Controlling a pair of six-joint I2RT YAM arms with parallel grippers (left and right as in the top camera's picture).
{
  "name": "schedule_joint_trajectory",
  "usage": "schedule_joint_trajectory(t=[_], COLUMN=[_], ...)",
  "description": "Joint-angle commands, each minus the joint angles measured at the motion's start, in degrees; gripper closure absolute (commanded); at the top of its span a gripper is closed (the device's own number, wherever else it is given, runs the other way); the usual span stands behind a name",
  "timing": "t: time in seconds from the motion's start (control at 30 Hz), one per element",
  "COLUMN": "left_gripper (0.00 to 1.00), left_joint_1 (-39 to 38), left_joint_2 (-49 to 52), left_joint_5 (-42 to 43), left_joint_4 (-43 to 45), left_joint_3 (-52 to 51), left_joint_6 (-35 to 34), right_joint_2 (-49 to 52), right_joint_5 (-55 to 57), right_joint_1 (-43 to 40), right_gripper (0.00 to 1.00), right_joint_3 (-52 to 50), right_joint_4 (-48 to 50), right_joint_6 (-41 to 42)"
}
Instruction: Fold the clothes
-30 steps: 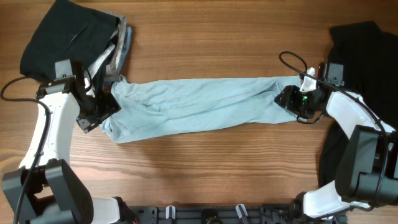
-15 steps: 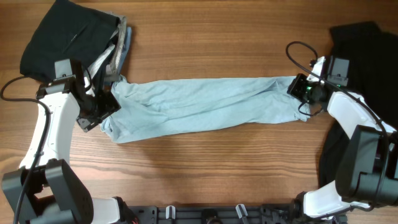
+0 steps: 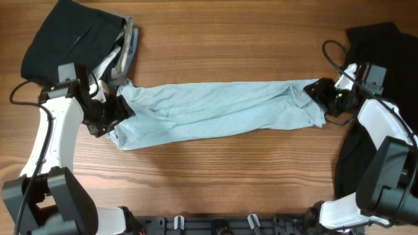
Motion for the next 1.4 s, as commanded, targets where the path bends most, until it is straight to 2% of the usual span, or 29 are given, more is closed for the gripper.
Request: schedule_joint_trajectory(t=[0.0,0.07,0.17,0.3,0.4,0.47,0.53,0.6,0.63,0.7,0.77,0.87,1.0,1.13,1.3,1.37], left_gripper=[0.27,0.27,0.27,0.26,0.26,0.27,0.27,0.27,0.27,0.27,0.26,0.26,0.26,0.26,0.26,0.26], left_joint_1=[-0.9,-1.6,-3.1,-4.4,-4.5,-4.5,-4.5,-4.5,-4.5,-4.5,-4.5,-4.5,-4.5,-4.5,-4.5,-4.5], left_joint_2=[-0.9,-0.9,-0.9,-0.9,-0.9,-0.9,-0.9,-0.9,-0.9,-0.9,-0.9,-0.9,-0.9,-0.9,-0.9,-0.9], left_joint_5=[3.2,3.2,3.1,3.1,3.1,3.1,3.1,3.1,3.1,3.1,3.1,3.1,3.1,3.1,3.1,3.1], left_joint_4=[-0.9,-0.8,-0.5,0.0,0.0,0.2,0.4,0.5,0.7,1.2,1.6,1.9,2.0,2.2,2.2,2.2], left_joint_3=[0.7,0.7,0.7,0.7,0.7,0.7,0.7,0.7,0.7,0.7,0.7,0.7,0.7,0.7,0.7,0.7], left_joint_6=[4.3,4.5,5.0,4.9,4.9,4.9,4.9,4.9,4.9,4.9,4.9,4.9,4.9,4.9,4.9,4.9], right_joint_2=[-0.5,0.3,1.4,2.2,2.2,2.2,2.2,2.2,2.2,2.2,2.2,2.2,2.2,2.2,2.2,2.2], right_joint_5=[4.0,7.4,7.9,8.7,9.0,9.0,7.3,6.0,7.1,15.6,19.3,16.3,18.3,21.6,22.5,22.8], right_joint_1=[2.2,3.5,5.5,6.8,6.6,6.6,6.7,7.1,7.4,8.1,8.3,8.3,8.3,8.3,8.3,8.3], right_gripper=[0.34,0.34,0.46,0.73,0.82,0.80,0.71,0.70,0.70,0.62,0.62,0.63,0.64,0.69,0.96,0.96], right_joint_3=[0.5,0.3,-0.8,-1.5,-1.5,-1.5,-1.5,-1.5,-1.5,-1.5,-1.5,-1.5,-1.5,-1.5,-1.5,-1.5], right_joint_4=[-8.8,-10.4,-6.8,1.0,2.4,1.1,-1.2,-2.5,-2.7,-1.6,0.0,2.8,4.6,6.4,9.3,11.0], right_joint_6=[-0.3,-0.3,-0.1,0.6,1.4,1.4,1.0,-3.0,-5.4,-11.4,-15.2,-20.0,-20.2,-20.2,-19.6,-18.0])
